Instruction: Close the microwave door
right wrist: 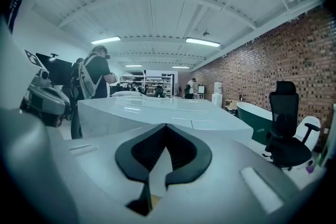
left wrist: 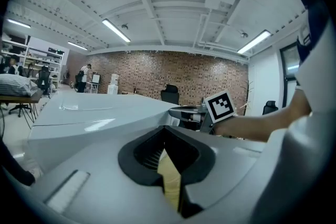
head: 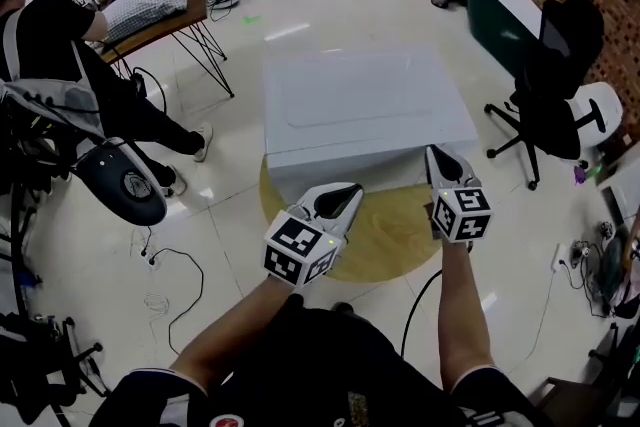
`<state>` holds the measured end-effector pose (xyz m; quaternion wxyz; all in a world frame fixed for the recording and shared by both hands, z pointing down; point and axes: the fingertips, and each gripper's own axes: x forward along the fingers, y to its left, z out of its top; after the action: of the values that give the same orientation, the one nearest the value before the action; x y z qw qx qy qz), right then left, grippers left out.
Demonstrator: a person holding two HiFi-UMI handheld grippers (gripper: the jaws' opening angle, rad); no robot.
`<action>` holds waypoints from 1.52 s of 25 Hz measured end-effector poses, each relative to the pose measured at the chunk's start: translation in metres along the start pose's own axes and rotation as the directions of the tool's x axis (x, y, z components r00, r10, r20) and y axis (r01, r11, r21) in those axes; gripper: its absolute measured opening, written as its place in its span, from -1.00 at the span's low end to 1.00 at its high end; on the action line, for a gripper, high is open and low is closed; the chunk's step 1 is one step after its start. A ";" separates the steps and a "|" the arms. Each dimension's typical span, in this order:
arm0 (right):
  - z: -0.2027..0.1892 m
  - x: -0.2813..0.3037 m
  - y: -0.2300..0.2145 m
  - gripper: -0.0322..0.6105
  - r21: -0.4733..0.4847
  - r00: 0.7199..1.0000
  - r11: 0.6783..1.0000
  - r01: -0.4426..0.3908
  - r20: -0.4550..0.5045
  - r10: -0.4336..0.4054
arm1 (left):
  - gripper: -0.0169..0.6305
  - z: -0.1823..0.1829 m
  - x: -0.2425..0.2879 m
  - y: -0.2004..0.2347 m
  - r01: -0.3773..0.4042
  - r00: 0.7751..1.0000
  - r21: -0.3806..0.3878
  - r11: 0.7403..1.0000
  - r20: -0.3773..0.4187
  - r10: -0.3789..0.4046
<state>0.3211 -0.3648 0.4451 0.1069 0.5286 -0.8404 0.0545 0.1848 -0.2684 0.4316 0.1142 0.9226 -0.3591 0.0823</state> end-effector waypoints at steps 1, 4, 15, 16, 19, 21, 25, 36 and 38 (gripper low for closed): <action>0.001 0.002 0.000 -0.89 0.004 1.000 1.000 -0.004 0.003 0.004 | -0.93 0.002 -0.003 0.003 -0.012 1.000 -0.004 1.000 0.008 0.012; 0.001 0.003 0.001 -0.89 0.020 1.000 1.000 -0.005 0.020 0.005 | -0.93 0.005 -0.008 0.012 -0.032 0.999 -0.006 0.999 0.019 0.032; 0.022 -0.025 0.027 -0.89 0.006 0.998 1.000 0.008 0.067 -0.009 | -0.93 0.012 -0.002 0.005 0.033 0.999 0.002 0.999 0.040 -0.033; 0.025 -0.031 0.031 -0.89 0.004 0.997 1.000 0.009 0.077 -0.009 | -0.93 0.013 -0.001 0.004 0.042 0.998 0.004 0.999 0.042 -0.042; 0.038 -0.048 0.042 -0.89 -0.003 0.994 1.000 0.018 0.109 -0.017 | -0.93 0.016 -0.001 0.001 0.069 0.996 0.011 0.998 0.048 -0.069; 0.046 -0.059 0.050 -0.89 -0.006 0.992 1.000 0.020 0.127 -0.019 | -0.93 0.018 -0.001 -0.001 0.084 0.995 0.013 0.996 0.050 -0.084; 0.059 -0.072 0.069 -0.89 -0.017 0.989 1.000 0.003 0.151 0.000 | -0.93 0.020 -0.001 -0.001 0.109 0.993 0.014 0.994 0.053 -0.110; 0.065 -0.080 0.086 -0.89 -0.013 0.987 1.000 0.016 0.158 -0.014 | -0.93 0.026 -0.004 -0.006 0.153 0.986 0.026 0.988 0.059 -0.154; 0.066 -0.080 0.086 -0.89 -0.016 0.987 1.000 0.018 0.161 -0.015 | -0.93 0.026 -0.004 -0.007 0.157 0.986 0.027 0.987 0.061 -0.158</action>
<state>0.2689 -0.2702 0.3635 0.0437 0.5371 -0.8424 0.0036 0.1883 -0.2679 0.4044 0.0990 0.9514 -0.2877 0.0480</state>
